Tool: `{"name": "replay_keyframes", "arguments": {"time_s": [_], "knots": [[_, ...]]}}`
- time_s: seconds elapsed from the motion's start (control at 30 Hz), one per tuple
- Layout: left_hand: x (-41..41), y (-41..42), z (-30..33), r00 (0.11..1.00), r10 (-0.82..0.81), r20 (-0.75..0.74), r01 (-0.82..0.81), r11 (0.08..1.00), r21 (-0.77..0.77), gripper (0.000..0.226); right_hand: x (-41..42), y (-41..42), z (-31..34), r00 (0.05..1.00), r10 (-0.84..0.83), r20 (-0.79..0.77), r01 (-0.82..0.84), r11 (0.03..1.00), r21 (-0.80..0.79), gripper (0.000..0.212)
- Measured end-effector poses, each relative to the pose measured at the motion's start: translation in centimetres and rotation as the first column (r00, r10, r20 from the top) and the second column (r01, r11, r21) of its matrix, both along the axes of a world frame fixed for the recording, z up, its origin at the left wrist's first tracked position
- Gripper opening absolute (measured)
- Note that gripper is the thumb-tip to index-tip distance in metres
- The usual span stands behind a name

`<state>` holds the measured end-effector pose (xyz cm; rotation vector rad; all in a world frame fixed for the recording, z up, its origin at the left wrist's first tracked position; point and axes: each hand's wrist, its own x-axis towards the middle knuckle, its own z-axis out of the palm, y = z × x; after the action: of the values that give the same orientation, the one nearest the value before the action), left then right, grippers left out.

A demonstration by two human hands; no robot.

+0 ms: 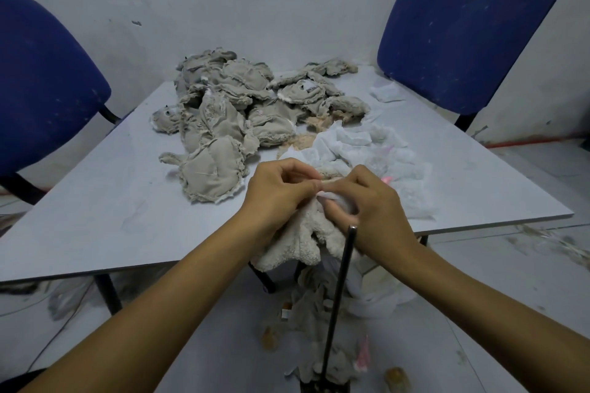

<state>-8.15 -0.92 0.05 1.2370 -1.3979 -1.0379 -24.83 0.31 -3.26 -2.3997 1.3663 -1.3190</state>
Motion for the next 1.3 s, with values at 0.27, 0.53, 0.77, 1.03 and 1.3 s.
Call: {"name": "replay_keyframes", "arguments": {"time_s": [0.27,0.53,0.77,1.03,1.3], "knots": [[-0.2,-0.2,0.4,0.994,0.027,-0.109,-0.019,0.996,0.082,0.011,0.0,0.3,-0.5,0.999,-0.005,-0.031,0.004,0.999,-0.045,0.02],[-0.7,-0.3,-0.2,0.996,0.087,-0.032,-0.085,0.995,0.049,0.009,0.8,-0.4,-0.2,0.992,-0.119,-0.043,0.121,0.991,0.054,0.021],[-0.4,-0.8,0.3,0.989,0.12,-0.088,-0.116,0.992,0.051,0.012,0.1,0.0,-0.5,0.993,0.061,-0.099,-0.054,0.996,0.073,0.034],[0.8,-0.6,0.9,0.989,0.117,0.092,-0.115,0.993,-0.027,0.011,-0.2,0.0,0.3,0.939,0.202,-0.277,-0.124,0.953,0.276,0.044],[-1.5,0.2,-0.1,0.735,0.066,0.675,-0.142,0.988,0.057,0.028,-0.3,-1.3,1.2,0.994,0.021,0.109,-0.052,0.954,0.294,0.026]]}}
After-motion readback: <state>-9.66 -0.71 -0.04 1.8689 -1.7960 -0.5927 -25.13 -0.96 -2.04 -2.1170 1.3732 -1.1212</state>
